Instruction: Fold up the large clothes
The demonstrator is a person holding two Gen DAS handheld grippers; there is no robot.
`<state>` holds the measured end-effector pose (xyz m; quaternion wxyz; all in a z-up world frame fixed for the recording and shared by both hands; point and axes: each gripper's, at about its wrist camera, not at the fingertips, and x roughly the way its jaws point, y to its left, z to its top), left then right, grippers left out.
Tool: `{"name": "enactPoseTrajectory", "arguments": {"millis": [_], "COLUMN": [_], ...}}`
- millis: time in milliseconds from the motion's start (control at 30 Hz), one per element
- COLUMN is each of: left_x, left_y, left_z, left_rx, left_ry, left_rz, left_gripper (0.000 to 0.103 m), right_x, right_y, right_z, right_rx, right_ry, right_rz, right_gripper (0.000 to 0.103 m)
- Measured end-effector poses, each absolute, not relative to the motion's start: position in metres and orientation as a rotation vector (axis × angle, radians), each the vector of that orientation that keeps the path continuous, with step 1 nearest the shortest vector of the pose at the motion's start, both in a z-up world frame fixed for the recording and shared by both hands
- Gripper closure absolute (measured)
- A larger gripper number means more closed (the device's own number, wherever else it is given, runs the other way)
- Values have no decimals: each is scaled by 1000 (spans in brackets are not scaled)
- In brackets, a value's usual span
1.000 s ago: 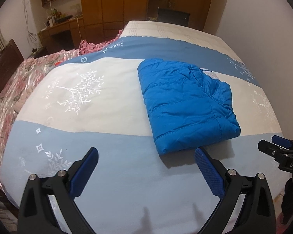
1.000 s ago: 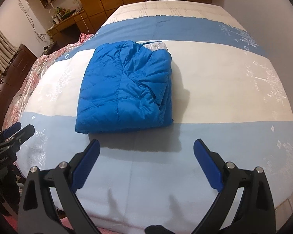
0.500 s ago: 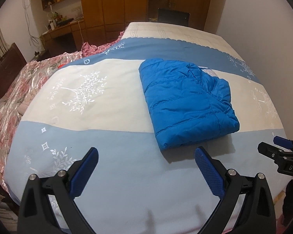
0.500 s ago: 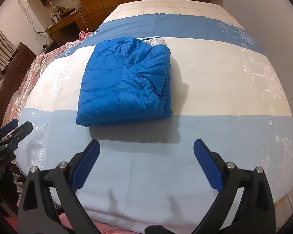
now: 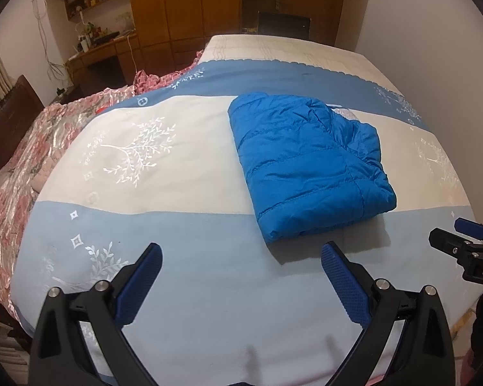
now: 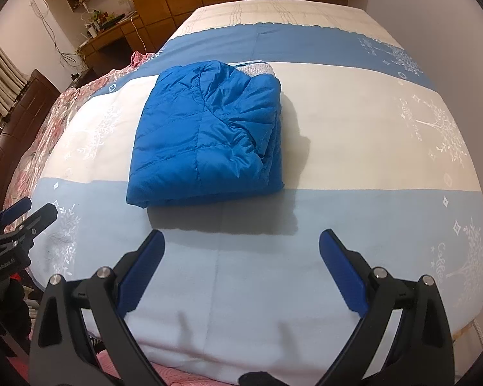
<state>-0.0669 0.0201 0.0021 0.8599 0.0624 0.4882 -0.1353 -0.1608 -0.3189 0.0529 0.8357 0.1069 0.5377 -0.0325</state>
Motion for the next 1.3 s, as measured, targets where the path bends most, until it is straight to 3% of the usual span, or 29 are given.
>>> {"name": "enactPoseTrajectory", "arguments": {"millis": [1300], "left_x": [-65], "left_y": [23], "left_z": [-3], "left_rx": [144], "left_ry": [1032], "left_rz": [-317], "left_gripper": [4], "right_x": [-152], "right_y": [-320], "right_z": [49], "right_rx": [215], "right_ry": [1157], "right_rz": [-57], "right_gripper": [7]}}
